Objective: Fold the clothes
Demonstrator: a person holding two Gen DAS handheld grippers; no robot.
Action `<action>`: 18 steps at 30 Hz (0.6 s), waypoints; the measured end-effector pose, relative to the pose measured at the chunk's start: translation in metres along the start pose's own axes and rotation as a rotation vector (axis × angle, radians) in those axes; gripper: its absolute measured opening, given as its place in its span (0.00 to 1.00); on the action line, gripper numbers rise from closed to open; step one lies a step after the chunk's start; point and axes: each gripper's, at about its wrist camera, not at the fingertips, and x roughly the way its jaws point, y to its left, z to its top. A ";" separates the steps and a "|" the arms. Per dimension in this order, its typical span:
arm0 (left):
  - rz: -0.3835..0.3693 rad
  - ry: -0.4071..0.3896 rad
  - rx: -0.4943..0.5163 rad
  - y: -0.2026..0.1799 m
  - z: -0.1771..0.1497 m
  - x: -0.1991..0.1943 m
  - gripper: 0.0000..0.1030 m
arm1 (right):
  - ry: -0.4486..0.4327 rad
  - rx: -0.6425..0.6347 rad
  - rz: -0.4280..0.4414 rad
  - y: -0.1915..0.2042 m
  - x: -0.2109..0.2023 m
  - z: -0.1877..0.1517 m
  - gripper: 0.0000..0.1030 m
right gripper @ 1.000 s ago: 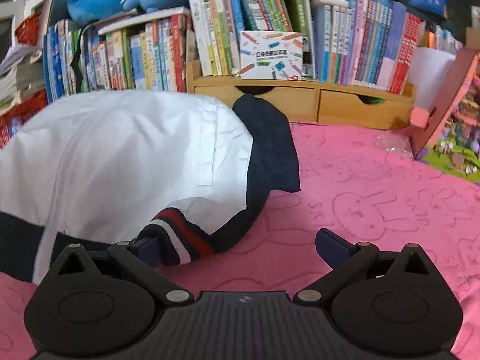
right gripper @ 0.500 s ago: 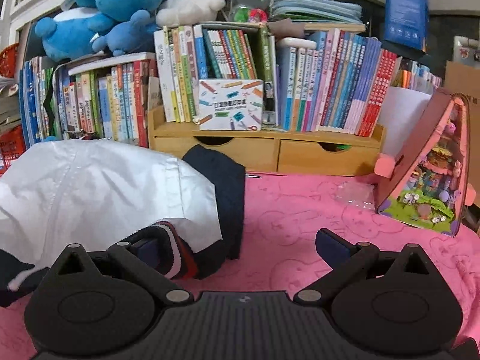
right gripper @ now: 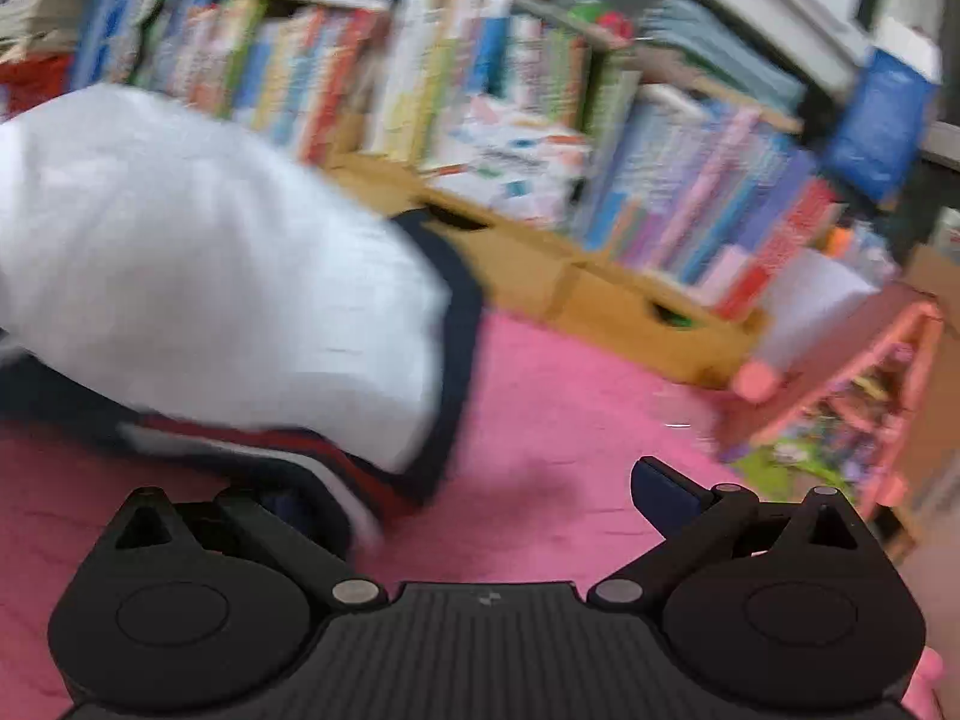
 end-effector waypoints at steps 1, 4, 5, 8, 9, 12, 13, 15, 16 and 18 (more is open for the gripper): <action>-0.009 -0.004 -0.008 0.010 0.003 -0.003 1.00 | -0.006 0.043 0.017 -0.013 -0.001 -0.001 1.00; -0.037 -0.014 -0.031 0.039 0.011 -0.012 1.00 | -0.063 0.105 0.076 -0.041 -0.023 -0.005 1.00; -0.046 -0.018 -0.039 0.049 0.014 -0.015 1.00 | -0.090 0.098 0.085 -0.046 -0.033 -0.006 1.00; -0.066 -0.037 -0.050 0.077 0.022 -0.026 1.00 | -0.185 0.005 0.053 -0.048 -0.069 -0.008 1.00; -0.060 -0.063 -0.022 0.083 0.025 -0.036 1.00 | -0.211 -0.025 0.040 -0.048 -0.081 -0.008 1.00; -0.067 -0.125 0.051 0.100 0.024 -0.063 1.00 | -0.273 -0.074 0.039 -0.053 -0.116 -0.014 1.00; -0.075 -0.117 0.060 0.101 0.018 -0.067 1.00 | -0.276 -0.067 0.059 -0.057 -0.126 -0.017 1.00; -0.091 -0.101 0.078 0.102 0.006 -0.075 1.00 | -0.265 -0.035 0.104 -0.063 -0.143 -0.025 1.00; -0.099 -0.093 0.087 0.103 0.000 -0.079 1.00 | -0.254 -0.025 0.124 -0.065 -0.150 -0.031 1.00; -0.115 -0.076 0.105 0.104 -0.013 -0.086 1.00 | -0.234 -0.033 0.138 -0.063 -0.162 -0.045 1.00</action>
